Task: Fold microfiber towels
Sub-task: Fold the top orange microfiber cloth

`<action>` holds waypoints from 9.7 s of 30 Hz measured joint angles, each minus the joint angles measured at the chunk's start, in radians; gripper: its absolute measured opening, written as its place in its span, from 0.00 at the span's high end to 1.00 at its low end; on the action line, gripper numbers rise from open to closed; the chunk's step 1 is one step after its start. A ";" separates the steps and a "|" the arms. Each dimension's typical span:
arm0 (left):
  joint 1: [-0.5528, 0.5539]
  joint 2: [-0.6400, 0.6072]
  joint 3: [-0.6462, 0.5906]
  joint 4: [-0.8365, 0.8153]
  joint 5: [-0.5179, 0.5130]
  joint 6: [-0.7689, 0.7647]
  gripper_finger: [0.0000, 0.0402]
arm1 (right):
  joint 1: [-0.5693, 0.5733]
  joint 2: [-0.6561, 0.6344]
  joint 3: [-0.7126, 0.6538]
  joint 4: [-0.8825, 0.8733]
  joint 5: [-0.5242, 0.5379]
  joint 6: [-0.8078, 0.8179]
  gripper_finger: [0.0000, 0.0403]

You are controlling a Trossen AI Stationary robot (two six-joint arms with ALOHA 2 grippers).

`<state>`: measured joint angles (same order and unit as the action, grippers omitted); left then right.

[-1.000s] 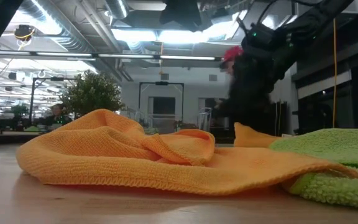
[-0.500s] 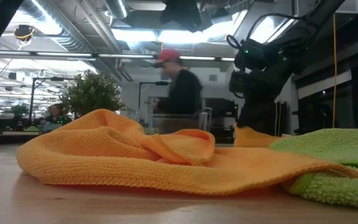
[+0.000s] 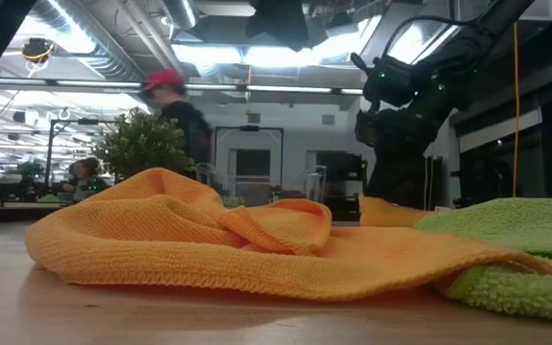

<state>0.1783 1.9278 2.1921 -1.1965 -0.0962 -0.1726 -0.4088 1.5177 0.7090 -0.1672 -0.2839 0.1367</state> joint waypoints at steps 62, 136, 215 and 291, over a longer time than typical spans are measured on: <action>0.005 0.002 -0.061 0.028 0.000 -0.001 0.71 | -0.042 -0.221 -0.042 -0.620 0.702 0.488 0.88; -0.066 0.280 -0.162 0.440 0.368 0.097 0.62 | 0.402 -0.822 -0.245 -0.674 0.028 0.626 0.74; -0.053 0.491 -0.162 0.576 0.475 -0.082 0.44 | 0.194 -0.599 -0.287 -0.447 -0.013 0.298 0.43; -0.142 0.482 -0.065 0.522 0.240 0.234 1.00 | 0.196 -0.426 -0.287 -0.305 -0.029 0.071 0.80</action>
<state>0.0360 2.4100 2.1273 -0.6744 0.1440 0.0613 -0.2126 1.0916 0.4217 -0.4718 -0.3134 0.2077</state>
